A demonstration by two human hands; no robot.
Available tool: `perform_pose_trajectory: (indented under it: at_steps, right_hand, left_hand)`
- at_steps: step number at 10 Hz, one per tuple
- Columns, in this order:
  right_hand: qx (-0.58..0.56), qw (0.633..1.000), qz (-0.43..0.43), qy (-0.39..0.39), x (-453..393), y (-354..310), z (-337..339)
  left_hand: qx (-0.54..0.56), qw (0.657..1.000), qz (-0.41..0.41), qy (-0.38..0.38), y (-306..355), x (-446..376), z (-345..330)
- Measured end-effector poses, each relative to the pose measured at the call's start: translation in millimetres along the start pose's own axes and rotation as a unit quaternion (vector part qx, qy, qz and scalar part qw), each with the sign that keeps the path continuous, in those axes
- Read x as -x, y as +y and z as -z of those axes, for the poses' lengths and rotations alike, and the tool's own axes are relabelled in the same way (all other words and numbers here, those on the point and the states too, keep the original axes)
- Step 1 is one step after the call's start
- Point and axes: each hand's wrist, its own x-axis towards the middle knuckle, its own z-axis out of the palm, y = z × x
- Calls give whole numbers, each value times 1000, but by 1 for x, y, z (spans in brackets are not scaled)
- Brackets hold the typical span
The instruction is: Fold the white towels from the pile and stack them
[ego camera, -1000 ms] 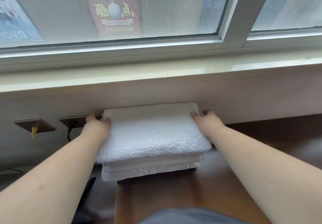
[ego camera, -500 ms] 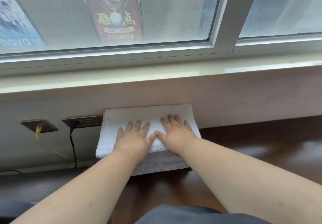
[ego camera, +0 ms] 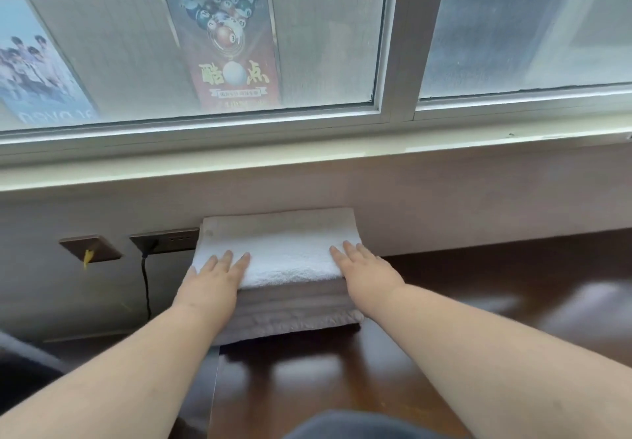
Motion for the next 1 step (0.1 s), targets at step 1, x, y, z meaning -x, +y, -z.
perform_pose_trajectory:
  at_steps: [1]
  right_hand:
    - [-27,999,-7,-23,1,3,13]
  left_hand:
    - [-1,998,46,-35,2,7,15]
